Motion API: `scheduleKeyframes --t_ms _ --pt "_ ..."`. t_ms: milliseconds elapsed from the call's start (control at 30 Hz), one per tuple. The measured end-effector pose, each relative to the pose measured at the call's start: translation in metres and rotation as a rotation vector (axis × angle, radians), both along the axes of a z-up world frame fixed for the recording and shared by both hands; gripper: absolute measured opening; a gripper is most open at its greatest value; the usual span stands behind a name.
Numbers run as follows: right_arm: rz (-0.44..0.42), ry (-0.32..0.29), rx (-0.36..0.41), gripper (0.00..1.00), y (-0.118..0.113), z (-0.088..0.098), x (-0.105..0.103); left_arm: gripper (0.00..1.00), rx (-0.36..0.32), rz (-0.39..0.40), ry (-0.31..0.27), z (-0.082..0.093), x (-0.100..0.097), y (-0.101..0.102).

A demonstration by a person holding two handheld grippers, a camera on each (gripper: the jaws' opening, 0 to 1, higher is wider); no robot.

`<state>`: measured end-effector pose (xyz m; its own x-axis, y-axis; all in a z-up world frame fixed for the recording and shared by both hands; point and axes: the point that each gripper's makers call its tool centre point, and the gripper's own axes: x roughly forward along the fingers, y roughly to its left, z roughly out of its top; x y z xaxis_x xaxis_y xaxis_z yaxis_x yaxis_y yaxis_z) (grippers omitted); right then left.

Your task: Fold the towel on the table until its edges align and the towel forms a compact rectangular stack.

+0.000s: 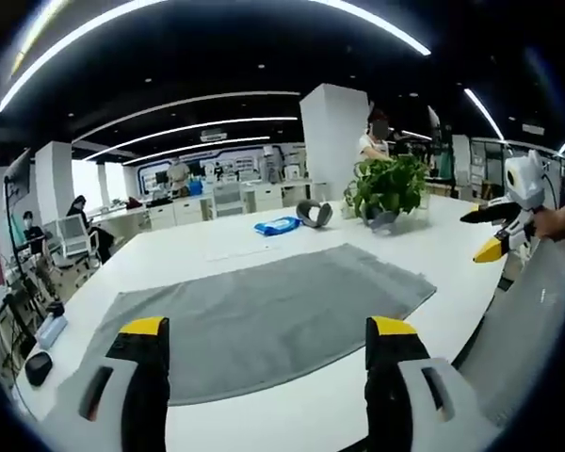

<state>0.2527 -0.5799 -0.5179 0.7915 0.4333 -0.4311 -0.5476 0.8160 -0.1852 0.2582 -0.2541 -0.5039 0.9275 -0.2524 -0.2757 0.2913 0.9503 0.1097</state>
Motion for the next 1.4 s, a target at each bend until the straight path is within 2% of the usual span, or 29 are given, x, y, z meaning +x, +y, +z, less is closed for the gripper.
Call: scheduleKeyframes --t_ms 33,300,467,600,767,900,1100,1167,1300,1400 --pt "-0.001 -0.001 -0.001 0.81 0.000 0.000 0.000 0.87 -0.023 -0.011 0.016 -0.002 -0.001 -0.003" --pt "0.012 0.029 0.001 0.77 0.002 -0.005 -0.002 0.85 -0.030 -0.039 0.061 -0.008 -0.003 -0.009" --pt "0.019 0.041 0.007 0.73 0.003 -0.006 -0.004 0.85 0.001 -0.051 0.050 -0.007 -0.004 -0.012" --pt "0.034 0.042 -0.007 0.73 0.006 -0.007 -0.005 0.85 -0.020 -0.035 0.059 -0.008 -0.003 -0.008" --pt "0.036 0.044 -0.007 0.72 0.006 -0.007 -0.005 0.85 -0.004 -0.040 0.057 -0.008 -0.003 -0.009" --pt "0.031 0.042 -0.010 0.72 0.004 -0.007 -0.005 0.91 -0.040 -0.009 0.072 -0.010 -0.002 -0.003" --pt "0.023 0.041 0.004 0.73 0.003 -0.006 -0.004 0.89 -0.029 -0.021 0.072 -0.010 -0.003 -0.006" --pt "0.027 0.037 0.008 0.73 0.004 -0.005 -0.004 0.89 -0.054 -0.015 0.088 -0.012 -0.003 -0.004" --pt "0.026 0.043 0.009 0.72 0.004 -0.005 -0.005 0.89 -0.062 -0.019 0.088 -0.012 -0.004 -0.005" --pt "0.036 0.054 0.015 0.71 0.006 -0.007 -0.006 0.89 -0.047 -0.014 0.089 -0.012 -0.004 -0.004"
